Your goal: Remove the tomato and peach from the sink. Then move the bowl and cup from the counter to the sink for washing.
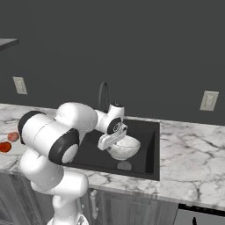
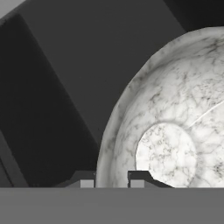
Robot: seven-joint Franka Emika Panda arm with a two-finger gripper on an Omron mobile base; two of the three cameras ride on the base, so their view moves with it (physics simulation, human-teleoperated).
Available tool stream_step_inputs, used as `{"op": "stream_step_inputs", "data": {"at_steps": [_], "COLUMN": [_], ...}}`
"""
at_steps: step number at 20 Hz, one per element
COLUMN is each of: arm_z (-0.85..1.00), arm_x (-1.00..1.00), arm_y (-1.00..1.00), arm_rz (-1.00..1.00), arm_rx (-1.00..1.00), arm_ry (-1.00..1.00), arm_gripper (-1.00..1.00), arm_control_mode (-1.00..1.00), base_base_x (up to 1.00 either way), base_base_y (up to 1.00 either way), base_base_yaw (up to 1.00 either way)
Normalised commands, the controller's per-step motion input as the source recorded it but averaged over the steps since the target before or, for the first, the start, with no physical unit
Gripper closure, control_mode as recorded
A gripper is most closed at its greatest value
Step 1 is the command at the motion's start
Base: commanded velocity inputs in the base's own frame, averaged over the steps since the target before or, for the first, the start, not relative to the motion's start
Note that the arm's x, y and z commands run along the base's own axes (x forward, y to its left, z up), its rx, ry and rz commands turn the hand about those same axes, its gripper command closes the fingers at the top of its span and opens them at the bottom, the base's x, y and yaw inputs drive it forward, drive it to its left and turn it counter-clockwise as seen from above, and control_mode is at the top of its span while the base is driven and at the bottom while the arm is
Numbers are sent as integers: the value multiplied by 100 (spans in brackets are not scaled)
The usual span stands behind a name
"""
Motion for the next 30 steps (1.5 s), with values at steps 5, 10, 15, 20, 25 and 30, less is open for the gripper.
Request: {"op": "stream_step_inputs", "data": {"at_steps": [5, 10, 15, 20, 25, 30], "arm_z": [-17, -15, -14, -16, -19, -20], "arm_x": [12, 13, 16, 17, 17, 19], "arm_y": [-12, -13, -13, -12, -12, -11], "arm_rz": [0, -1, -1, 0, -1, -2], "arm_rx": [-4, -2, 0, 0, 0, -1], "arm_ry": [0, 0, 0, -2, -1, 0], "arm_gripper": [100, 100, 100, 100, 100, 100], "arm_control_mode": [-100, -100, -100, -100, -100, -100], "base_base_x": [0, 0, 0, 0, 0, 0], "base_base_y": [0, 0, 0, 0, 0, 0], "base_base_yaw": [0, 0, 0, 0, 0, 0]}}
